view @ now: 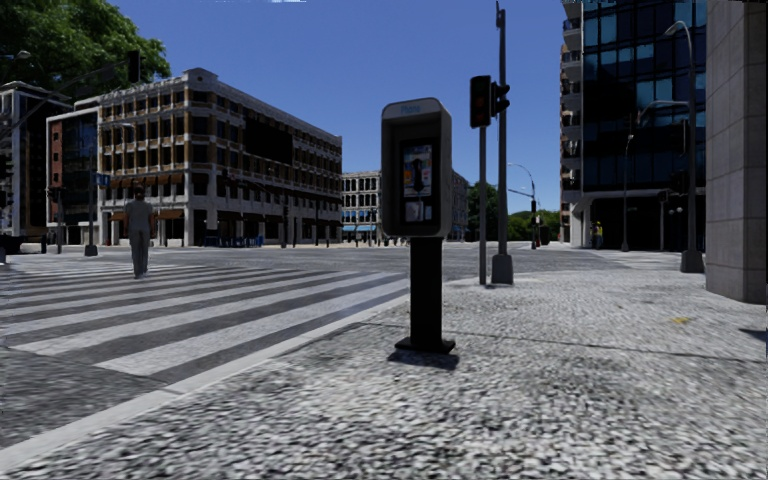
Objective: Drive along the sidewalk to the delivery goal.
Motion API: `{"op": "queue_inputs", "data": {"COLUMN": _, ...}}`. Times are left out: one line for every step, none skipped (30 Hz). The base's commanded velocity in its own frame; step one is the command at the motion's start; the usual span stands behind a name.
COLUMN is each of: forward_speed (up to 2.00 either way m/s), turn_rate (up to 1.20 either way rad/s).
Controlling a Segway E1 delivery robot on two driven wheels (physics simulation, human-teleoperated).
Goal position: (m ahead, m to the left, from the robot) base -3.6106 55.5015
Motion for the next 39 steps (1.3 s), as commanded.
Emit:
{"op": "queue_inputs", "data": {"forward_speed": 1.36, "turn_rate": 0.67}}
{"op": "queue_inputs", "data": {"forward_speed": 1.36, "turn_rate": 0.68}}
{"op": "queue_inputs", "data": {"forward_speed": 1.35, "turn_rate": 0.69}}
{"op": "queue_inputs", "data": {"forward_speed": 1.35, "turn_rate": 0.69}}
{"op": "queue_inputs", "data": {"forward_speed": 1.33, "turn_rate": 0.70}}
{"op": "queue_inputs", "data": {"forward_speed": 1.32, "turn_rate": 0.72}}
{"op": "queue_inputs", "data": {"forward_speed": 1.31, "turn_rate": 0.72}}
{"op": "queue_inputs", "data": {"forward_speed": 1.31, "turn_rate": 0.72}}
{"op": "queue_inputs", "data": {"forward_speed": 1.31, "turn_rate": 0.73}}
{"op": "queue_inputs", "data": {"forward_speed": 1.31, "turn_rate": 0.73}}
{"op": "queue_inputs", "data": {"forward_speed": 1.31, "turn_rate": 0.73}}
{"op": "queue_inputs", "data": {"forward_speed": 1.31, "turn_rate": 0.71}}
{"op": "queue_inputs", "data": {"forward_speed": 1.31, "turn_rate": 0.71}}
{"op": "queue_inputs", "data": {"forward_speed": 1.31, "turn_rate": 0.58}}
{"op": "queue_inputs", "data": {"forward_speed": 1.31, "turn_rate": 0.00}}
{"op": "queue_inputs", "data": {"forward_speed": 1.32, "turn_rate": 0.00}}
{"op": "queue_inputs", "data": {"forward_speed": 1.35, "turn_rate": 0.00}}
{"op": "queue_inputs", "data": {"forward_speed": 1.41, "turn_rate": 0.00}}
{"op": "queue_inputs", "data": {"forward_speed": 1.46, "turn_rate": 0.00}}
{"op": "queue_inputs", "data": {"forward_speed": 1.52, "turn_rate": 0.00}}
{"op": "queue_inputs", "data": {"forward_speed": 1.54, "turn_rate": 0.00}}
{"op": "queue_inputs", "data": {"forward_speed": 1.54, "turn_rate": 0.00}}
{"op": "queue_inputs", "data": {"forward_speed": 1.54, "turn_rate": 0.00}}
{"op": "queue_inputs", "data": {"forward_speed": 1.54, "turn_rate": 0.00}}
{"op": "queue_inputs", "data": {"forward_speed": 1.54, "turn_rate": 0.00}}
{"op": "queue_inputs", "data": {"forward_speed": 1.54, "turn_rate": 0.00}}
{"op": "queue_inputs", "data": {"forward_speed": 1.54, "turn_rate": 0.00}}
{"op": "queue_inputs", "data": {"forward_speed": 1.54, "turn_rate": 0.00}}
{"op": "queue_inputs", "data": {"forward_speed": 1.54, "turn_rate": 0.00}}
{"op": "queue_inputs", "data": {"forward_speed": 1.54, "turn_rate": 0.00}}
{"op": "queue_inputs", "data": {"forward_speed": 1.54, "turn_rate": 0.00}}
{"op": "queue_inputs", "data": {"forward_speed": 1.54, "turn_rate": 0.00}}
{"op": "queue_inputs", "data": {"forward_speed": 1.54, "turn_rate": 0.00}}
{"op": "queue_inputs", "data": {"forward_speed": 1.54, "turn_rate": 0.00}}
{"op": "queue_inputs", "data": {"forward_speed": 1.54, "turn_rate": 0.00}}
{"op": "queue_inputs", "data": {"forward_speed": 1.54, "turn_rate": 0.00}}
{"op": "queue_inputs", "data": {"forward_speed": 1.54, "turn_rate": 0.00}}
{"op": "queue_inputs", "data": {"forward_speed": 1.54, "turn_rate": 0.00}}
{"op": "queue_inputs", "data": {"forward_speed": 1.54, "turn_rate": 0.00}}
